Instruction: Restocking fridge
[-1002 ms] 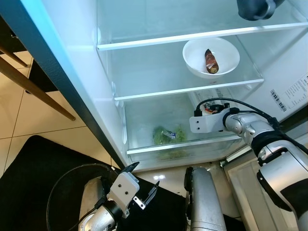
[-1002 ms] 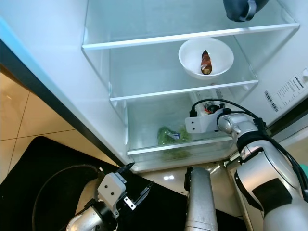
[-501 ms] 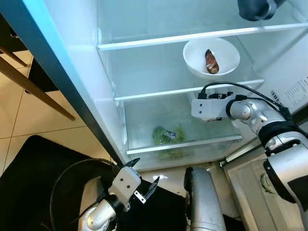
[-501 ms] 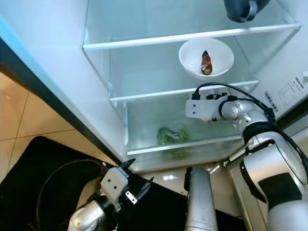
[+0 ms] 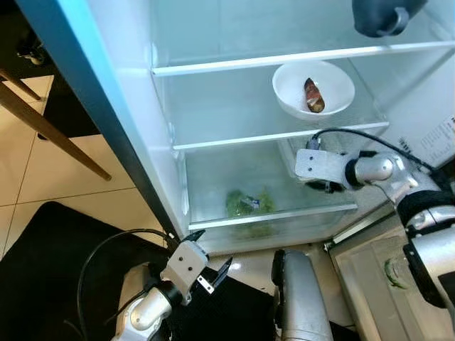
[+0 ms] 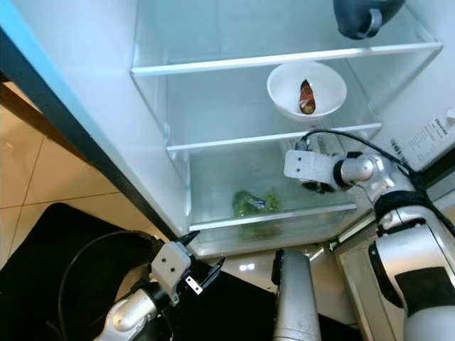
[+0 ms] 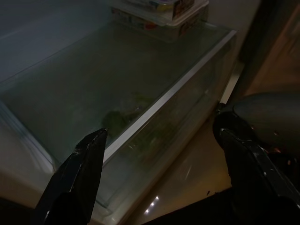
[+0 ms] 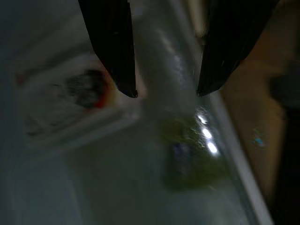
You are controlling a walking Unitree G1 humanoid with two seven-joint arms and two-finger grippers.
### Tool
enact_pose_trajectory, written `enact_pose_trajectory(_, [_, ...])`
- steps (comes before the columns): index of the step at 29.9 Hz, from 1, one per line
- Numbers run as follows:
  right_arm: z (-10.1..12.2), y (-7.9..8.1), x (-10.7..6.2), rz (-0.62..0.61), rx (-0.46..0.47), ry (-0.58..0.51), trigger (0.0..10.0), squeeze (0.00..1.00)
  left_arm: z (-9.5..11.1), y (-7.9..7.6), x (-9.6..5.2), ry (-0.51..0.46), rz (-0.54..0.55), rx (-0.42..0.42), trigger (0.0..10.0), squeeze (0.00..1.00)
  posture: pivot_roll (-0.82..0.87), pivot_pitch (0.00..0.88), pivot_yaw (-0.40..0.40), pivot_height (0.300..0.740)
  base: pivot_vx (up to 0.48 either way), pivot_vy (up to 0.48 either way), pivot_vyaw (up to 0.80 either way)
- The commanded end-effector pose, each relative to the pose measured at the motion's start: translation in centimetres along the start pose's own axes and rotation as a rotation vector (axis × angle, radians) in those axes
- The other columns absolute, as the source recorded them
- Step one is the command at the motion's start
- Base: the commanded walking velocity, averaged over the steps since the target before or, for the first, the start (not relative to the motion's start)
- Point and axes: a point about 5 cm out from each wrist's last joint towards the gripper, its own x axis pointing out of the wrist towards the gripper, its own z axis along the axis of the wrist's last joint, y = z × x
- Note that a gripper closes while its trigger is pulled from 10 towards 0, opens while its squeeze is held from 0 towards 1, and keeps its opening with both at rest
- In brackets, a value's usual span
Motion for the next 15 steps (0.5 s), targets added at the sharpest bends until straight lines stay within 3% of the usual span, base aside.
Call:
enact_pose_trajectory(1, [-0.5,0.9,-0.1,0.044,0.056,-0.055,10.0,0.00,-1.0,-0.8,-0.5,0.036,-0.028,-0.031,10.0,0.00,0.03,0.236,0.020,0.384,0.000,0.000,0.00])
enact_pose_trajectory(7, [-1.3,3.4,0.9,0.040,0.180,-0.163,10.0,0.00,-1.6,-1.2,-0.3,0.058,-0.089,-0.055,10.0,0.00,0.01,0.211,0.017,0.384,0.000,0.000,0.00])
enact_pose_trajectory(8, [-1.6,4.8,1.6,0.013,0.224,-0.192,10.0,0.00,-1.8,-1.3,-0.3,0.068,-0.110,-0.061,10.0,0.00,0.01,0.201,0.021,0.384,0.000,0.000,0.00])
enact_pose_trajectory(9, [-1.6,4.8,1.6,0.013,0.224,-0.192,10.0,0.00,-1.8,-1.3,-0.3,0.068,-0.110,-0.061,10.0,0.00,0.01,0.201,0.021,0.384,0.000,0.000,0.00])
enact_pose_trajectory(12, [-1.9,7.1,3.1,-0.032,0.315,-0.220,10.0,0.00,-2.1,-1.3,-0.3,0.076,-0.112,-0.067,10.0,0.00,0.01,0.187,0.021,0.384,0.000,0.000,0.00])
enact_pose_trajectory(15, [-2.0,8.4,3.8,-0.051,0.385,-0.236,10.0,0.00,-2.4,-1.2,-0.4,0.085,-0.116,-0.071,10.0,0.00,0.01,0.179,0.021,0.384,0.000,0.000,0.00])
